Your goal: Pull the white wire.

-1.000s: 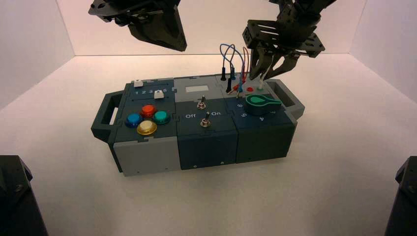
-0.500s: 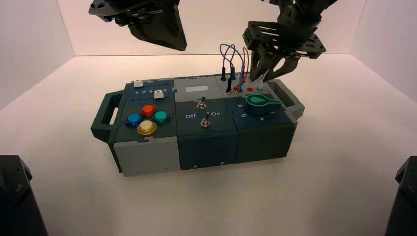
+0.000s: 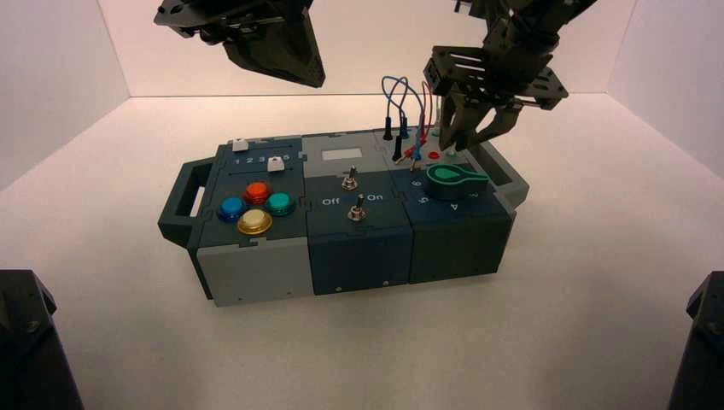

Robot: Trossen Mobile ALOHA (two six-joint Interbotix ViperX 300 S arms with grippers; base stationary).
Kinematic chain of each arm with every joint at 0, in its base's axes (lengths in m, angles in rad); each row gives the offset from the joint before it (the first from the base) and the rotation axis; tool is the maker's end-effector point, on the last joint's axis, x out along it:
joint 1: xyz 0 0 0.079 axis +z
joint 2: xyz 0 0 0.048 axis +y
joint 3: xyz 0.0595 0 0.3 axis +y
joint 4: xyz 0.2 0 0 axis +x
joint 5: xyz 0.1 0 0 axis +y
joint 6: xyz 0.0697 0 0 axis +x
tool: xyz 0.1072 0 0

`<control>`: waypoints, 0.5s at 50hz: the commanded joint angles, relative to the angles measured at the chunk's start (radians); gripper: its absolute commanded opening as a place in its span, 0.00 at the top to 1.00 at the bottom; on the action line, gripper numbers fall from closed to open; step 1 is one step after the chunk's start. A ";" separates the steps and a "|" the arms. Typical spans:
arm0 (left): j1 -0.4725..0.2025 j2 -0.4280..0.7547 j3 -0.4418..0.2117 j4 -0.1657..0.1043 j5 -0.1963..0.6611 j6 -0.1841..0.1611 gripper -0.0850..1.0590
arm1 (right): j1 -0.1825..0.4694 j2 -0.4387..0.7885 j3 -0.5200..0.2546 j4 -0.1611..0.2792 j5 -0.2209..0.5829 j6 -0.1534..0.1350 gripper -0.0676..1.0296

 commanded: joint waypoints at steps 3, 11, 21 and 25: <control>-0.003 -0.017 -0.012 0.002 -0.009 -0.003 0.95 | 0.003 -0.005 -0.009 0.003 -0.012 0.006 0.91; -0.003 -0.023 -0.009 0.003 -0.009 -0.002 0.95 | 0.003 -0.008 -0.003 0.005 -0.034 0.006 0.96; -0.003 -0.025 -0.008 0.005 -0.009 -0.002 0.95 | 0.003 -0.064 -0.006 0.003 -0.018 0.006 0.96; -0.003 -0.025 -0.003 0.005 -0.011 0.000 0.95 | 0.003 -0.117 -0.005 0.003 -0.014 0.006 0.96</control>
